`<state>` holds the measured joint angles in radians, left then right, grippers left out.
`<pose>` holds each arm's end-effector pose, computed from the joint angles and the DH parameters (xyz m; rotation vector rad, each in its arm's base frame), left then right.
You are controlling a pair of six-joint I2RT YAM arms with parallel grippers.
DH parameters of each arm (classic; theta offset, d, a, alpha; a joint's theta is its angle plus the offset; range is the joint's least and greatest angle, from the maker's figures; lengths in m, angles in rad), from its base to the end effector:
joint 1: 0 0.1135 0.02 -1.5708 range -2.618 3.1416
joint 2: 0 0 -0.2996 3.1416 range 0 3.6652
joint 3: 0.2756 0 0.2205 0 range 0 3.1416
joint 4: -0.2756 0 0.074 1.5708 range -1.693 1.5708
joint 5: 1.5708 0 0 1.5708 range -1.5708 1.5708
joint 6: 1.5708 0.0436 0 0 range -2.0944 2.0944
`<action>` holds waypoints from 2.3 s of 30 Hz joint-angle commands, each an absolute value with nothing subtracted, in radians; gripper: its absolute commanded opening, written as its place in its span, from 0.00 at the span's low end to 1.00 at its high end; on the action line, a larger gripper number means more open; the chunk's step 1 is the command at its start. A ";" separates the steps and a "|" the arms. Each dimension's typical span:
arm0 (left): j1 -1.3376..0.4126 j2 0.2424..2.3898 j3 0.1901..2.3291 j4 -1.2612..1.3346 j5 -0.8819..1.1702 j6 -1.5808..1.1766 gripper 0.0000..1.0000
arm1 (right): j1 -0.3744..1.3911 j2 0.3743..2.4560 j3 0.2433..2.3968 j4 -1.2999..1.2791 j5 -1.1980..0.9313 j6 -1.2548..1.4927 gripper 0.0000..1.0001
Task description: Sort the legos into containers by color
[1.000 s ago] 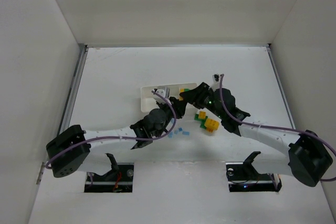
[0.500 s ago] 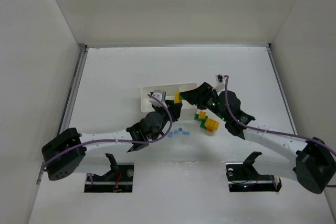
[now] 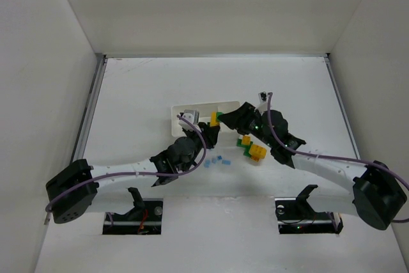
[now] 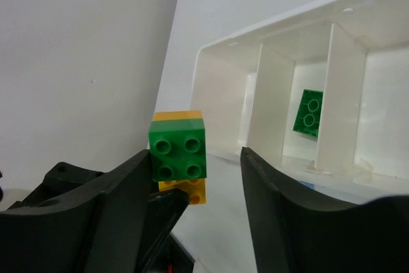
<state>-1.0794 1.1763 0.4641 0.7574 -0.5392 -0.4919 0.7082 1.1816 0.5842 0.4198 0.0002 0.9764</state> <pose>0.1216 -0.1799 0.3019 0.0196 1.5922 -0.8331 0.1756 0.1504 0.3002 0.2564 1.8990 1.1959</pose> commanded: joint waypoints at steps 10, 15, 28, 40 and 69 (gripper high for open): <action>-1.094 1.154 0.454 0.785 -0.541 -0.514 0.12 | 0.711 1.209 0.620 0.483 -0.009 0.966 0.55; -1.098 1.144 0.454 0.778 -0.541 -0.515 0.12 | 0.711 1.210 0.615 0.509 -0.015 0.969 0.52; -1.090 1.121 0.451 0.746 -0.538 -0.511 0.12 | 0.703 1.232 0.617 0.585 -0.088 0.983 0.28; -0.955 1.019 0.434 0.611 -0.548 -0.479 0.12 | 0.610 1.138 0.560 0.565 -0.161 0.974 0.26; -0.774 0.991 0.433 0.422 -0.600 -0.508 0.44 | 0.732 1.451 0.788 0.410 0.017 0.810 0.30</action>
